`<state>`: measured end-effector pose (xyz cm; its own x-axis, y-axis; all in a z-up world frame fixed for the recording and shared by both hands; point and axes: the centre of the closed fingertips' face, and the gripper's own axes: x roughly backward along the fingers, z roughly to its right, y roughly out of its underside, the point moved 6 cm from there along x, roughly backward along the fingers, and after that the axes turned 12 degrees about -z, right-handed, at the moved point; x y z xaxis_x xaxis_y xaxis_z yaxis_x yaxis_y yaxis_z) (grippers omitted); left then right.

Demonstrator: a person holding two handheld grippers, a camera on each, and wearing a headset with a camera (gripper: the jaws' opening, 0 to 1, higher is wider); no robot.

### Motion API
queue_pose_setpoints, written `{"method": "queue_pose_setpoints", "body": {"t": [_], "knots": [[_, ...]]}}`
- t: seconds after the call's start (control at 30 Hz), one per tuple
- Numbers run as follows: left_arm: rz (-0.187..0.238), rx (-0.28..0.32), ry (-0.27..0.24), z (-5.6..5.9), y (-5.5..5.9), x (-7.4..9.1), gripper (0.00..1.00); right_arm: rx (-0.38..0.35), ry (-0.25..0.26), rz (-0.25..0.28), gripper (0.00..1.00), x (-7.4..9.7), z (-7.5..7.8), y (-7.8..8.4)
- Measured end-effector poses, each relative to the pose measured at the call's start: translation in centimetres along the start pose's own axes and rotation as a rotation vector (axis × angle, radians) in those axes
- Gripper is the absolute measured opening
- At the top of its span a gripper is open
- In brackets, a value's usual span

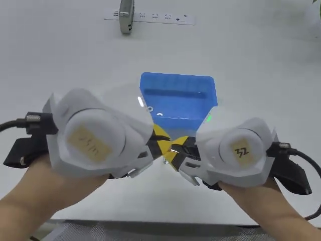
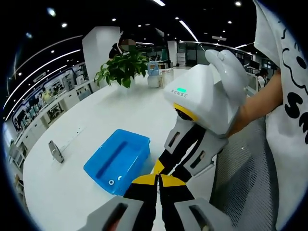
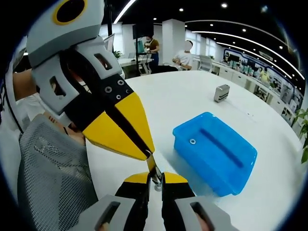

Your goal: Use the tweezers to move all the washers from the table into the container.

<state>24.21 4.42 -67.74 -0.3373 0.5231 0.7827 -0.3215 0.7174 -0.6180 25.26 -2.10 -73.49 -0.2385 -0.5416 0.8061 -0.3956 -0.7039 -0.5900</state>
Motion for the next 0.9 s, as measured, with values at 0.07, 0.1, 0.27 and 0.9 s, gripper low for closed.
{"method": "queue_pose_setpoints", "body": {"t": [0.07,0.1,0.27,0.9], "knots": [[0.0,0.004,0.001,0.0,0.0,0.0,0.0,-0.002,-0.003,0.0,0.05,0.0,0.0,0.0],[0.001,0.003,-0.001,0.1,0.0,0.0,0.0,0.0,-0.001,0.0,0.05,0.0,-0.1,0.0],[0.004,0.003,0.002,0.2,-0.1,0.1,0.0,0.004,0.008,0.002,0.04,0.0,-0.2,0.1],[0.014,-0.059,-0.015,0.2,-1.9,1.6,0.0,0.036,0.056,0.026,0.04,2.0,0.0,-1.1]]}}
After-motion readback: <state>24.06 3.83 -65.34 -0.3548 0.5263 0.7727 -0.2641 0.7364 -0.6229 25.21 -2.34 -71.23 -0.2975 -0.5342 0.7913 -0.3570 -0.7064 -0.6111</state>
